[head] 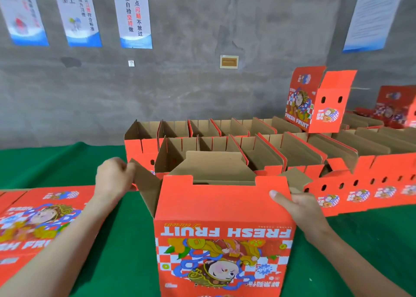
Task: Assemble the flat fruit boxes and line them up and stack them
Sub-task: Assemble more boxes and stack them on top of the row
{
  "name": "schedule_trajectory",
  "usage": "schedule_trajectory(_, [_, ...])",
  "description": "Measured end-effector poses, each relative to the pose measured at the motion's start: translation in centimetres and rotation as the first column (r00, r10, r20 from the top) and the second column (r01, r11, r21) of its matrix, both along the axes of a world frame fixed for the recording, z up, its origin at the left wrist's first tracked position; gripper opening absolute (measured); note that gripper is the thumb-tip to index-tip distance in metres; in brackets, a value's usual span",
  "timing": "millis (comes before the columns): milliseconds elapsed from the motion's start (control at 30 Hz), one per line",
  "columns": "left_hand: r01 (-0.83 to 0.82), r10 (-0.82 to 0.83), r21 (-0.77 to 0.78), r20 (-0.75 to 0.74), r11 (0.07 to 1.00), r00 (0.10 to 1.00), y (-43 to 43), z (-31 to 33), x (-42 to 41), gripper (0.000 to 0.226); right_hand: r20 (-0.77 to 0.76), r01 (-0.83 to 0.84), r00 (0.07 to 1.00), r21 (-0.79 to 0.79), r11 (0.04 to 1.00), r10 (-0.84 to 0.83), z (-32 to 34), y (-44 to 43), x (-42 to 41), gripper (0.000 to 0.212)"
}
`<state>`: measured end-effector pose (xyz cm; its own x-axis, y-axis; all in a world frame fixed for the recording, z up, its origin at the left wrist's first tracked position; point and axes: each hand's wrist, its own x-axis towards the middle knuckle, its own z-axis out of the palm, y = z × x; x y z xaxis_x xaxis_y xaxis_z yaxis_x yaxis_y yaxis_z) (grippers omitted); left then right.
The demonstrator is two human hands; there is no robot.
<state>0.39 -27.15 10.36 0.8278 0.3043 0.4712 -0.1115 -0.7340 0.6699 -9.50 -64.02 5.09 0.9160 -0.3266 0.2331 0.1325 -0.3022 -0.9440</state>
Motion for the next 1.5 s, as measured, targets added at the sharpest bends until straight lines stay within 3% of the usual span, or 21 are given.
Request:
schedule_trajectory(100, [-0.076,0.080,-0.103,0.044,0.992,0.996,-0.7,-1.6,-0.4,0.041,-0.039,-0.009,0.999,0.072,0.997,0.011,-0.2,0.3,0.1,0.019])
schedule_trajectory(200, [-0.053,0.050,-0.317,-0.016,0.947,0.999,-1.3,-3.2,-1.4,0.021,-0.062,0.017,0.998,0.130,0.991,-0.009,-0.4,0.4,0.2,0.013])
schedule_trajectory(233, [-0.001,-0.022,-0.430,-0.047,0.903,0.999,-1.7,-3.6,-2.0,0.023,-0.065,0.024,0.998,0.138,0.990,-0.015,-0.5,0.5,0.3,0.010])
schedule_trajectory(333, [0.150,-0.329,-0.750,-0.094,0.644,0.939,-3.1,-4.6,-4.0,0.032,-0.080,0.018,0.997,0.137,0.990,-0.007,-0.6,0.7,0.4,0.008])
schedule_trajectory(433, [0.140,-0.530,-0.872,-0.150,0.468,0.834,-5.0,-5.6,-5.9,0.016,-0.084,0.018,0.996,0.132,0.991,-0.007,-0.3,0.9,0.2,0.008])
schedule_trajectory(533, [0.095,-0.513,-0.914,-0.133,0.395,0.848,-6.3,-5.0,-7.1,0.011,-0.056,0.009,0.998,0.152,0.988,-0.001,0.3,1.4,-0.1,0.015])
schedule_trajectory(700, [0.108,-0.430,-0.903,-0.090,0.415,0.898,-6.0,-3.4,-8.5,0.018,0.036,0.015,0.999,0.156,0.988,-0.021,1.3,1.6,-0.9,0.009])
schedule_trajectory(800, [0.102,-0.392,-0.874,-0.106,0.475,0.914,-5.6,-4.2,-9.8,0.020,0.033,0.061,0.998,-0.073,0.995,-0.059,0.4,1.7,-2.0,0.059])
schedule_trajectory(833, [0.103,-0.392,-0.862,-0.117,0.496,0.913,-5.4,-4.6,-10.1,0.022,0.023,0.053,0.998,-0.133,0.990,-0.051,0.1,1.9,-2.4,0.066])
schedule_trajectory(967, [0.130,-0.408,-0.808,-0.145,0.574,0.901,-4.1,-5.5,-10.8,0.033,-0.062,-0.067,0.997,-0.311,0.948,0.050,0.1,2.5,-3.7,0.050])
schedule_trajectory(1033, [0.172,-0.433,-0.759,-0.157,0.628,0.888,-3.8,-5.4,-10.8,0.038,-0.082,-0.019,0.996,-0.548,0.836,-0.030,0.6,2.7,-4.2,0.048])
schedule_trajectory(1100, [0.215,-0.445,-0.698,-0.164,0.683,0.880,-3.5,-5.3,-10.6,0.044,0.146,0.177,0.984,-0.772,0.611,-0.101,1.1,3.1,-4.4,0.050])
schedule_trajectory(1133, [0.232,-0.449,-0.673,-0.166,0.702,0.878,-3.4,-5.3,-10.6,0.048,0.282,0.260,0.958,-0.794,0.550,-0.045,1.4,3.4,-4.4,0.046])
schedule_trajectory(1200, [0.260,-0.461,-0.643,-0.163,0.720,0.872,-3.3,-5.3,-10.4,0.055,0.369,0.202,0.914,-0.774,0.600,0.168,2.2,4.8,-4.2,0.030])
schedule_trajectory(1267, [0.289,-0.469,-0.606,-0.159,0.741,0.869,-3.4,-5.2,-10.2,0.063,0.250,-0.044,0.900,-0.763,0.645,0.357,3.0,6.3,-3.0,0.024])
schedule_trajectory(1333, [0.320,-0.475,-0.565,-0.147,0.760,0.868,-3.4,-5.2,-10.1,0.072,0.064,-0.185,0.901,-0.837,0.514,0.428,2.8,7.3,-0.9,0.037])
schedule_trajectory(1400, [0.346,-0.490,-0.554,-0.131,0.757,0.862,-3.3,-5.2,-10.0,0.076,-0.114,-0.239,0.931,-0.908,0.343,0.346,2.2,7.3,1.4,0.065])
schedule_trajectory(1433, [0.362,-0.502,-0.554,-0.119,0.749,0.857,-3.2,-5.2,-10.0,0.079,-0.209,-0.291,0.939,-0.906,0.307,0.273,1.9,6.9,2.2,0.076])
schedule_trajectory(1500, [0.418,-0.532,-0.524,-0.081,0.742,0.843,-3.1,-5.3,-10.0,0.089,-0.342,-0.382,0.923,-0.865,0.325,0.176,1.2,6.1,3.3,0.092])
